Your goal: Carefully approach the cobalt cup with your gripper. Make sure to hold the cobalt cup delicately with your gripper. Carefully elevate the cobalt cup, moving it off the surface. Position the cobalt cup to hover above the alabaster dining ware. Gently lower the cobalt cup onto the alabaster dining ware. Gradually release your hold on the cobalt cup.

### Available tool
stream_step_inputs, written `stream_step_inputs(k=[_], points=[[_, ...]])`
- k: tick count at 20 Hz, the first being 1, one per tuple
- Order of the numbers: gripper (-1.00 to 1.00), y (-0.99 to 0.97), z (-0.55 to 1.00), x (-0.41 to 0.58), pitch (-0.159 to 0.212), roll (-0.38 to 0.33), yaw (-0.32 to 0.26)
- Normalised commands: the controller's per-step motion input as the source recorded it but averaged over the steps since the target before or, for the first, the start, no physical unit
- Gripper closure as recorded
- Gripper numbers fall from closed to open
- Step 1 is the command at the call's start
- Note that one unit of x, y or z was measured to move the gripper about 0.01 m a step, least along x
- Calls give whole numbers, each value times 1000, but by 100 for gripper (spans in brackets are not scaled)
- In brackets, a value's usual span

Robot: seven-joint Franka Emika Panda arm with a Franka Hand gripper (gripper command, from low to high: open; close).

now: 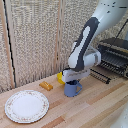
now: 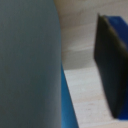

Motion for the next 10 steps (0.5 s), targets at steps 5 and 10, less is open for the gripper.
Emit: stream_step_inputs(k=[5, 10], points=[[100, 170, 135, -112, -16, 6, -47], [100, 99, 575, 0, 7, 127, -62]])
